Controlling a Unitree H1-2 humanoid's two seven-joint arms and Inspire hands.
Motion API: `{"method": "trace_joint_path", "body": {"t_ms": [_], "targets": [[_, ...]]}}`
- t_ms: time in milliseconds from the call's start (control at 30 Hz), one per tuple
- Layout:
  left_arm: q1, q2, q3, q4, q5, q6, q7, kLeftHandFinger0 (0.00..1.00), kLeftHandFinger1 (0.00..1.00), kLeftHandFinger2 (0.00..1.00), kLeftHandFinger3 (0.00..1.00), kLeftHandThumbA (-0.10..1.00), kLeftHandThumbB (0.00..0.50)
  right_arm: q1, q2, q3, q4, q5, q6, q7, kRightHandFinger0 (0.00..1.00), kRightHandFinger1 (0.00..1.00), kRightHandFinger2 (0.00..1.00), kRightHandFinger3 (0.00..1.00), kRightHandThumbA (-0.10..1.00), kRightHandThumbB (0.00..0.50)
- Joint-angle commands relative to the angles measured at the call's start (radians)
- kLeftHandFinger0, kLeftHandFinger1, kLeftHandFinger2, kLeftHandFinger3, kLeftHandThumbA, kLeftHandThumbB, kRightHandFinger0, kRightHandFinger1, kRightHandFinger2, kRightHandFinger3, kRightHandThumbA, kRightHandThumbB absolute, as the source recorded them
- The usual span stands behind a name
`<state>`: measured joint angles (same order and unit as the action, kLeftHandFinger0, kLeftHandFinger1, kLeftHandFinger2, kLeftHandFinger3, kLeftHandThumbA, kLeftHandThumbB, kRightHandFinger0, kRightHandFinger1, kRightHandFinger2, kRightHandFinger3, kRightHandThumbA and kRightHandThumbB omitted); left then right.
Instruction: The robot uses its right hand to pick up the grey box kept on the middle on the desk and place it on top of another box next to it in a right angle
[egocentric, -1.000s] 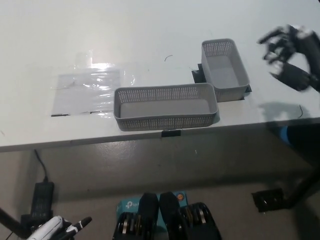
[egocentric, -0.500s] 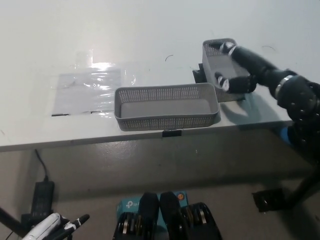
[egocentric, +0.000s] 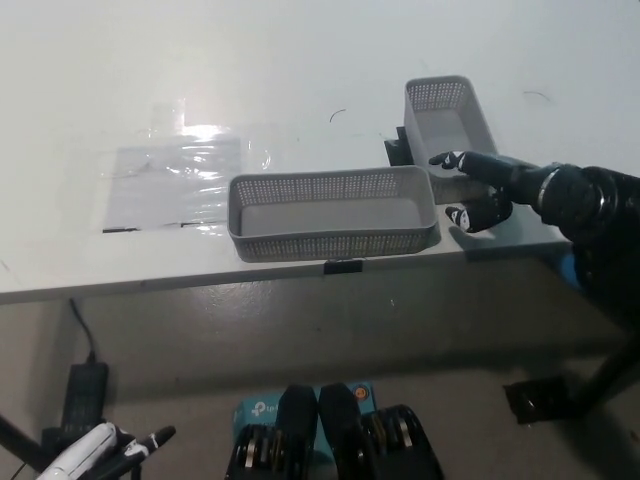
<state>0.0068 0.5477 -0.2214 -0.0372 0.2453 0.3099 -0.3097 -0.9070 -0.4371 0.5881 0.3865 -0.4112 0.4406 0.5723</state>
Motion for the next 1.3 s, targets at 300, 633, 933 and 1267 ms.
{"method": "trace_joint_path", "body": {"t_ms": [300, 633, 933, 1267], "targets": [[0.005, 0.016, 0.030, -0.036, 0.004, -0.015, -0.005, 0.00, 0.00, 0.02, 0.16, 0.93, 0.195, 0.016, 0.061, 0.045, 0.146, -0.101, -0.068, -0.022, 1.00, 1.00, 1.00, 1.00, 0.35, 0.254], [0.018, 0.013, 0.033, -0.043, 0.008, -0.022, -0.001, 0.00, 0.00, 0.00, 0.13, 0.92, 0.208, -0.095, 0.102, 0.301, 0.345, -0.422, -0.193, -0.195, 0.11, 0.23, 0.42, 1.00, 0.08, 0.156], [0.029, 0.015, 0.036, -0.050, 0.016, -0.007, -0.001, 0.01, 0.00, 0.00, 0.19, 0.94, 0.220, -0.132, 0.055, 0.372, 0.404, -0.547, -0.347, -0.570, 0.00, 0.07, 0.20, 0.35, -0.10, 0.138], [0.032, 0.007, 0.044, -0.049, 0.013, -0.004, -0.002, 0.01, 0.01, 0.03, 0.21, 0.92, 0.223, -0.112, 0.048, 0.281, 0.438, -0.481, -0.463, -0.654, 0.00, 0.14, 0.50, 0.02, -0.10, 0.002]]}}
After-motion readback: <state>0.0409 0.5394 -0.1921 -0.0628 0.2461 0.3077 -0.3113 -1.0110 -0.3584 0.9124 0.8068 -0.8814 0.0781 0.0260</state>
